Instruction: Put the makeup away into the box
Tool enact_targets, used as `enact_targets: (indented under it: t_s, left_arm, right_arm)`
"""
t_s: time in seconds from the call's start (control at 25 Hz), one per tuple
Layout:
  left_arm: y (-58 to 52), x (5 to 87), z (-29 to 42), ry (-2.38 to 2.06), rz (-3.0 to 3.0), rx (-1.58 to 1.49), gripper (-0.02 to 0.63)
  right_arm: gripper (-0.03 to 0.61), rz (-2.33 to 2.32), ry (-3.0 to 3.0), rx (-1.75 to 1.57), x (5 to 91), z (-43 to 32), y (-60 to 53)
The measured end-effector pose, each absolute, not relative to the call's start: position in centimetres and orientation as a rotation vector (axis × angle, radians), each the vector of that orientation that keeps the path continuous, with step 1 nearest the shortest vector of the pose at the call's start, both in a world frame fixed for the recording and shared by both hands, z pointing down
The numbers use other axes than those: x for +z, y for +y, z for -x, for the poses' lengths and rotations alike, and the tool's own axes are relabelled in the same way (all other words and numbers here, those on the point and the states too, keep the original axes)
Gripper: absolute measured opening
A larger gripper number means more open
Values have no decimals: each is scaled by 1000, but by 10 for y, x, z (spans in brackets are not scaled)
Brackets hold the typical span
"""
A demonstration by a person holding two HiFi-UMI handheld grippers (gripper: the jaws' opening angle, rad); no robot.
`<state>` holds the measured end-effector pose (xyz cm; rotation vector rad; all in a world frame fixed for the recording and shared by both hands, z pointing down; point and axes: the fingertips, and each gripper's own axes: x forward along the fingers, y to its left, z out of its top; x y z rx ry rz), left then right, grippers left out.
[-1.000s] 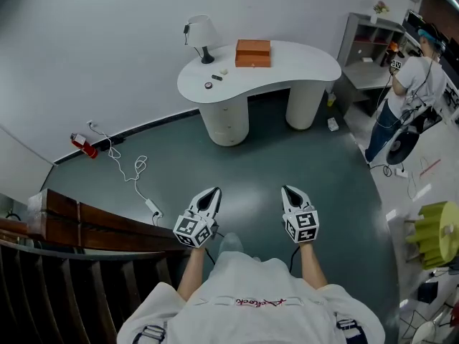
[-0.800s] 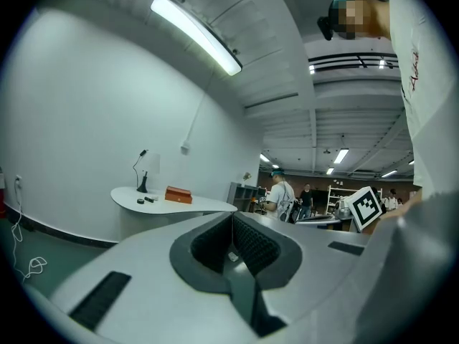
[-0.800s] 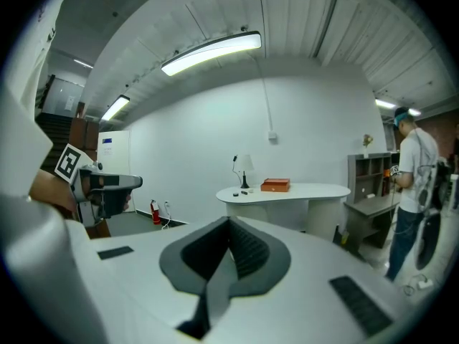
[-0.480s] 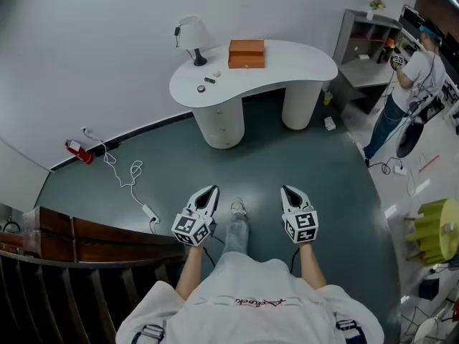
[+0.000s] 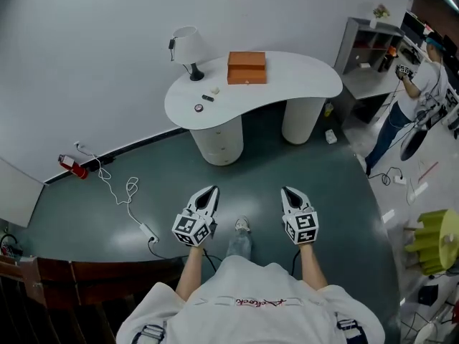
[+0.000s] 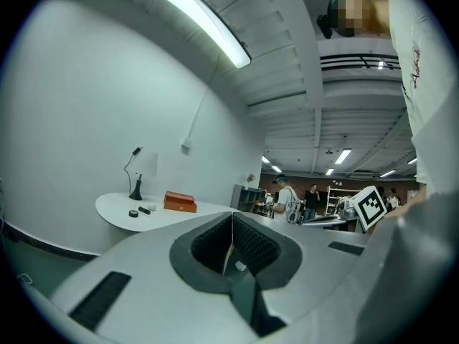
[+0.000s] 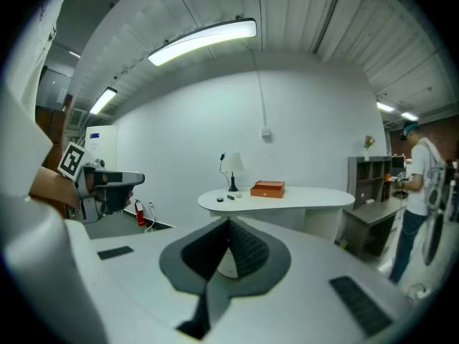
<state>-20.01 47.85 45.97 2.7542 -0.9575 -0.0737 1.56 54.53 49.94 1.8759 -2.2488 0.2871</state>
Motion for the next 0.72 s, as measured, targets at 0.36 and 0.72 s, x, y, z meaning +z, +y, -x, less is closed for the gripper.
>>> enact_targets:
  t_s: [0.36, 0.72]
  left_arm:
    - [355, 445, 178, -926, -2760, -93, 12]
    - [250, 441, 169, -914, -2769, -121, 12]
  right_arm:
    - [20, -1874, -2228, 281, 483, -33, 419]
    - [20, -1891, -2214, 235, 473, -44, 312]
